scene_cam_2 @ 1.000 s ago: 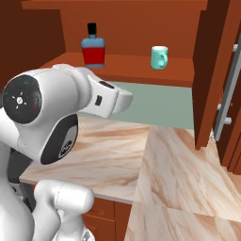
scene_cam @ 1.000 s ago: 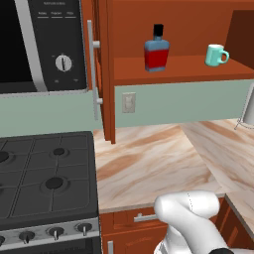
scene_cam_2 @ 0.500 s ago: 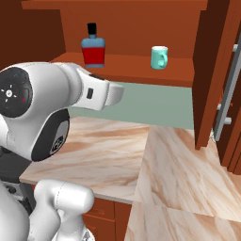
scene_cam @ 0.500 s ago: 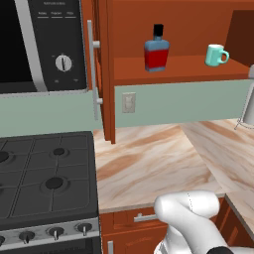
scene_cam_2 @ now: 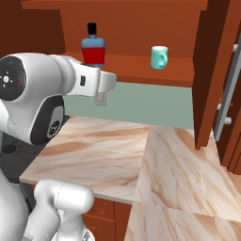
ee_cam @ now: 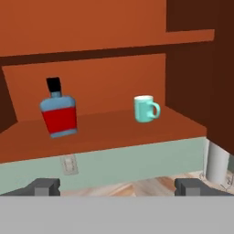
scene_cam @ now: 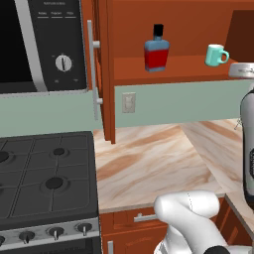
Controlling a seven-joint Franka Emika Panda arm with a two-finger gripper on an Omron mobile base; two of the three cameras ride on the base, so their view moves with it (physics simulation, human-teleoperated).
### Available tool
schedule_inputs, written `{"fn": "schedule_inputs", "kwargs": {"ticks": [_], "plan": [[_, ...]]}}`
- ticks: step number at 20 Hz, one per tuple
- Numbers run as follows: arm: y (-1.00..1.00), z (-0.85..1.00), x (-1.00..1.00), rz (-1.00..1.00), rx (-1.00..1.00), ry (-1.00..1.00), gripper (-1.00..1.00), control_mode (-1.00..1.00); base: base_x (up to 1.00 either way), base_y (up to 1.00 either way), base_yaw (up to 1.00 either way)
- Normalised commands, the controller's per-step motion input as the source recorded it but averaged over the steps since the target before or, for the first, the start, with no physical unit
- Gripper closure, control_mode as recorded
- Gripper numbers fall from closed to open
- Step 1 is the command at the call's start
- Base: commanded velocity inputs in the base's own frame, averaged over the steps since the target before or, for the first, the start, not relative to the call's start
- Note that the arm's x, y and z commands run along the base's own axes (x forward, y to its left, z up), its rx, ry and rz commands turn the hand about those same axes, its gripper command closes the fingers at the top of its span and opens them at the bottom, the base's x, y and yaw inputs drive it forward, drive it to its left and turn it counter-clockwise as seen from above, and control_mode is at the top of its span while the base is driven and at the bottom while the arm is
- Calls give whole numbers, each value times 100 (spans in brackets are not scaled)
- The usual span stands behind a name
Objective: Open the cabinet directly in front. Then move the liquor and the mug to the dining counter with the candle on it.
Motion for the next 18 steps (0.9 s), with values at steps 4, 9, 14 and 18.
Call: {"fn": "schedule_inputs", "kwargs": {"ticks": [4, 9, 14, 18], "plan": [[-9, 2, 31, 0, -1, 10, -100, -100, 0, 0, 0], [-24, 7, 24, 0, 0, 16, -100, -100, 0, 0, 0], [-13, 12, 26, 0, -3, 25, -100, -100, 0, 0, 0], [-1, 4, 29, 0, -6, 19, -100, -100, 0, 0, 0]]}}
